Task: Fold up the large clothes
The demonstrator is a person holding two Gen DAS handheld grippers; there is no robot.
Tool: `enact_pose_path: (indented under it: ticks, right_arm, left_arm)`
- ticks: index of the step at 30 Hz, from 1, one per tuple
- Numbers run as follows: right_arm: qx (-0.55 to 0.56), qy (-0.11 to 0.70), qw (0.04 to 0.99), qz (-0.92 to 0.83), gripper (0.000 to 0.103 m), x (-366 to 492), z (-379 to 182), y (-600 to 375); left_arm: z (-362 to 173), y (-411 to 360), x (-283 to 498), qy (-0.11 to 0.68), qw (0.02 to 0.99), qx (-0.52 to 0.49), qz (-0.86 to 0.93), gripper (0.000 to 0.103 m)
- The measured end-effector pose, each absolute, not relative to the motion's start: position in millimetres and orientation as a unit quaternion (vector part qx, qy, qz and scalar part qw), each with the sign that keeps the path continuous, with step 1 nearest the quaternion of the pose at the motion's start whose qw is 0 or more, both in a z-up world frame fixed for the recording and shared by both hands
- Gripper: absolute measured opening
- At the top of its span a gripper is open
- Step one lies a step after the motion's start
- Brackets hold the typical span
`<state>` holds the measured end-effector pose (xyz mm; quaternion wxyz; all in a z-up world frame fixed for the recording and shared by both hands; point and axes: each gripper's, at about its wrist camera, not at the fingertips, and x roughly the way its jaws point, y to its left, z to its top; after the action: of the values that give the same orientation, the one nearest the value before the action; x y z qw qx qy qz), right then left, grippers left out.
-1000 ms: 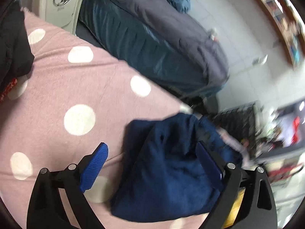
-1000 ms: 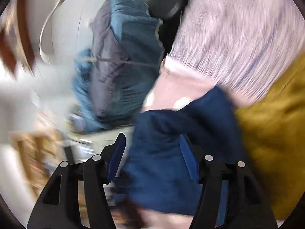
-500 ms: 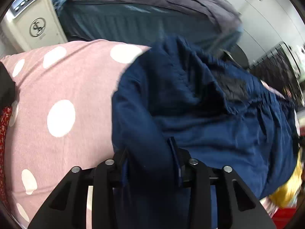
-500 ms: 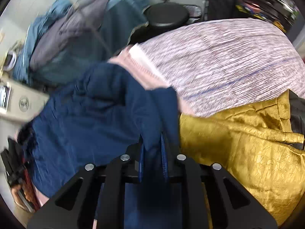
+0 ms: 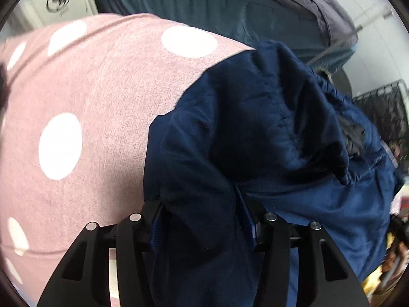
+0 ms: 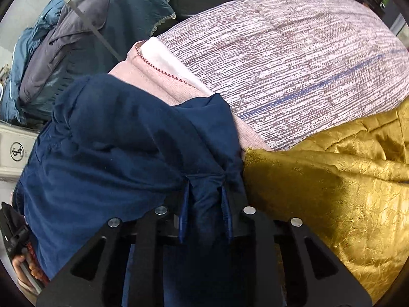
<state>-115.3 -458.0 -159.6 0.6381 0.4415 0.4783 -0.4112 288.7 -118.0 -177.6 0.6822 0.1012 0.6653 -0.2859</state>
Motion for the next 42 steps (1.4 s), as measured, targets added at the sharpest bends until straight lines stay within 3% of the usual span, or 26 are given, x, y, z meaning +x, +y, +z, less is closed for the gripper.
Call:
enact_pose_path:
  ticks: [3, 5, 7, 11, 15, 24, 31, 36, 38, 42]
  right_arm:
    - [0.435, 0.476, 0.645, -0.41, 0.038, -114, -149, -452]
    - [0.42, 0.473, 0.657, -0.411, 0.061, -115, -133, -443]
    - [0.407, 0.455, 0.675, -0.414, 0.069, -118, -115, -434]
    - [0.39, 0.436, 0.7, -0.41, 0.069, -136, -81, -417]
    - [0.418, 0.417, 0.707, -0.389, 0.069, -162, -69, -403]
    - [0.556, 0.345, 0.682, -0.327, 0.069, -228, -96, -382]
    - [0.643, 0.287, 0.646, -0.295, 0.069, -257, -125, -393]
    - [0.644, 0.311, 0.648, -0.264, 0.069, -230, -143, -407]
    - [0.64, 0.317, 0.652, -0.254, 0.076, -214, -149, -417]
    - [0.644, 0.327, 0.653, -0.229, 0.077, -187, -162, -437]
  left_arm:
    - [-167, -108, 294, 0.679, 0.68, 0.069, -0.269, 0.056]
    - [-156, -99, 293, 0.682, 0.68, 0.04, -0.266, 0.067]
    - [-137, -86, 287, 0.671, 0.685, 0.0, -0.284, 0.07]
    - [-109, -56, 278, 0.646, 0.705, -0.016, -0.292, 0.078]
    - [-100, -14, 266, 0.642, 0.714, -0.021, -0.277, 0.079]
    - [-117, 62, 189, 0.675, 0.692, -0.046, -0.25, 0.08]
    - [-132, 74, 166, 0.693, 0.679, -0.044, -0.236, 0.08]
    - [-132, 65, 172, 0.693, 0.676, -0.044, -0.246, 0.081]
    - [-132, 59, 177, 0.692, 0.675, -0.036, -0.251, 0.083]
    - [-132, 39, 187, 0.687, 0.676, -0.003, -0.268, 0.083]
